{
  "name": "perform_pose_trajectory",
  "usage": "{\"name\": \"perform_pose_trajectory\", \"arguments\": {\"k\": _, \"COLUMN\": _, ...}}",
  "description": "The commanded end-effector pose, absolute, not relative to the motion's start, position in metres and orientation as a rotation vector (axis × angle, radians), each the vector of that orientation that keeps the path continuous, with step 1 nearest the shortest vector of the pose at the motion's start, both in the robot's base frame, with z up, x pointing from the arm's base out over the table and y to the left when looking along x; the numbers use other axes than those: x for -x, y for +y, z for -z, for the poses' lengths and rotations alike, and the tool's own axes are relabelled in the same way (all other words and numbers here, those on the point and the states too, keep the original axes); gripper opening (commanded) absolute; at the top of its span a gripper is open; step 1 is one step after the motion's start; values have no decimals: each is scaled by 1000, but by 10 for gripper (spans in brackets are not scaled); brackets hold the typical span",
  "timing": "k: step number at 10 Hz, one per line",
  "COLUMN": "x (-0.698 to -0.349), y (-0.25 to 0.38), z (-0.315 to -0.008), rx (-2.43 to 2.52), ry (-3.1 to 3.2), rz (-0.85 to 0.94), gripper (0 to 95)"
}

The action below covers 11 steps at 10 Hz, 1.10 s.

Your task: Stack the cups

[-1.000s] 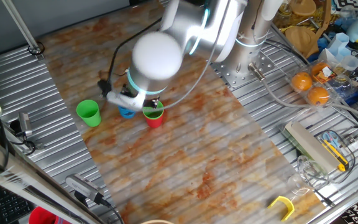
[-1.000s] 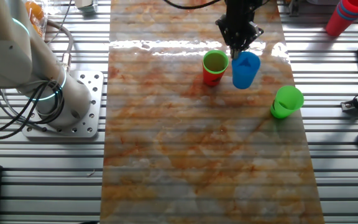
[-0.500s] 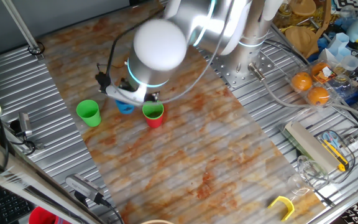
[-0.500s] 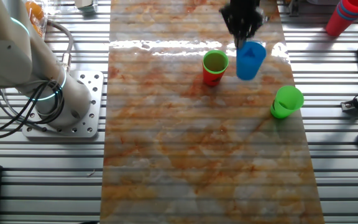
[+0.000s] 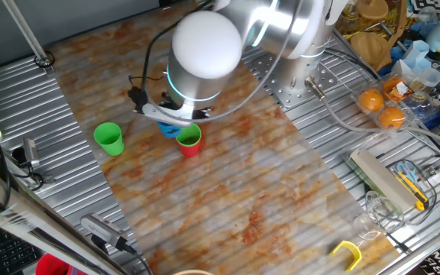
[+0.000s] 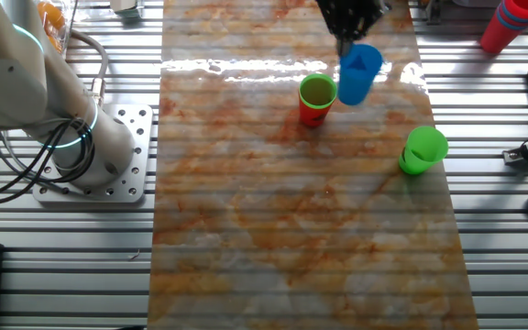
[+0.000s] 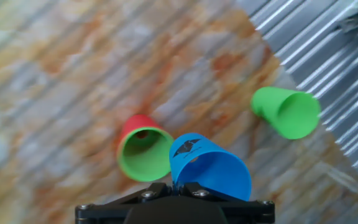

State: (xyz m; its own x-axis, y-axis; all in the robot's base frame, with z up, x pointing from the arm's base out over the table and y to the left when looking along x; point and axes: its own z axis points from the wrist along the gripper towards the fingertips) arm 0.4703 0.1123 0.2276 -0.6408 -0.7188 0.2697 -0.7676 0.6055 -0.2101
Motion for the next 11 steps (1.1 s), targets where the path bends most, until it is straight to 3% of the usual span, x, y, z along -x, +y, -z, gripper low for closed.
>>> {"name": "perform_pose_trajectory", "arguments": {"k": 1, "x": -459, "y": 127, "z": -224, "rx": -1201, "ry": -2641, "rz": -449, "gripper": 0}}
{"name": "perform_pose_trajectory", "arguments": {"k": 11, "x": -444, "y": 125, "z": -201, "rx": -1202, "ry": -2648, "rz": -448, "gripper": 0}}
